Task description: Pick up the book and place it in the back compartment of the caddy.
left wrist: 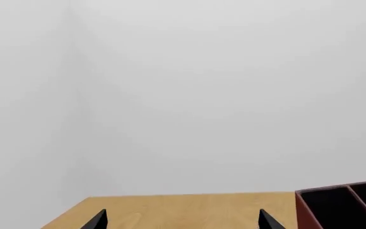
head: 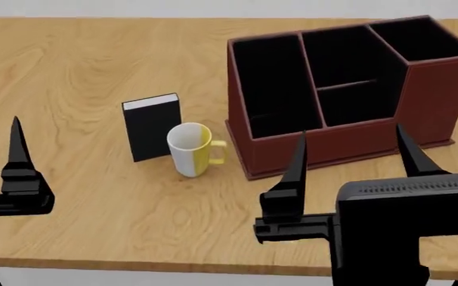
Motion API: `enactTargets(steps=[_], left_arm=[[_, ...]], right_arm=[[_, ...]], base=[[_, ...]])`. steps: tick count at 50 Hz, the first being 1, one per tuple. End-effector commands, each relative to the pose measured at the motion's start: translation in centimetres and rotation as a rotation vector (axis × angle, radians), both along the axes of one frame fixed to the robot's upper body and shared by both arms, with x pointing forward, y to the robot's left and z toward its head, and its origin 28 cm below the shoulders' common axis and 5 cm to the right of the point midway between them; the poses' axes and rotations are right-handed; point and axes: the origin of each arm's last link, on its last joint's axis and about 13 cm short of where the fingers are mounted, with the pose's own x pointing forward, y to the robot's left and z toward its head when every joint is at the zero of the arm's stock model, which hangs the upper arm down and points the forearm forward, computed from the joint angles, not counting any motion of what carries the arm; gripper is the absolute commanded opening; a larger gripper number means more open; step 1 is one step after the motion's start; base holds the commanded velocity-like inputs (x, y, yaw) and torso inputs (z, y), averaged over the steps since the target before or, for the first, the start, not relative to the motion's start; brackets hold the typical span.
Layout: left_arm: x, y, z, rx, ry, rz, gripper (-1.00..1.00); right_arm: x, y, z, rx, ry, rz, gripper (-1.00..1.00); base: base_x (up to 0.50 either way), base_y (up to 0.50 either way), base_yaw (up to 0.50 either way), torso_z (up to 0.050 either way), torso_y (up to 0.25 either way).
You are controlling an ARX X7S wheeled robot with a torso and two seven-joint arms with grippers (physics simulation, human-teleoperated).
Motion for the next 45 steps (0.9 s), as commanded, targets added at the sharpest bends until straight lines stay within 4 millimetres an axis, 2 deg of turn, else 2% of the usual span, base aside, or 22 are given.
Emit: enactTargets(steps=[1,6,14,45], left_arm=[[-0.03,0.1,0.02,0.007,-0.003,0.005,1.0],[-0.06,0.04,0.04,0.015,-0.005,0.007,1.0],[0.01,-0.04,-0.14,0.034,0.003,0.007,1.0],[-0.11,0.15,0.03,0.054,-0.004,0.028,1.0]], right_arm=[[0.03,0.21,0.14,-0.031,0.007,-0.004,1.0],[0.15,0.17,0.13,-0.048,0.014,-0.029,1.0],[-0.06,0.07,0.07,-0.043,0.004,-0.059,1.0],[0.07,0.17,-0.1,-0.045,0.015,-0.037,1.0]], base=[[0.5,-0.16,0.0,0.0,0.0],[0.39,-0.05,0.0,0.0,0.002],[0.01,0.0,0.0,0.0,0.001],[-0.05,0.0,-0.49,0.0,0.0]])
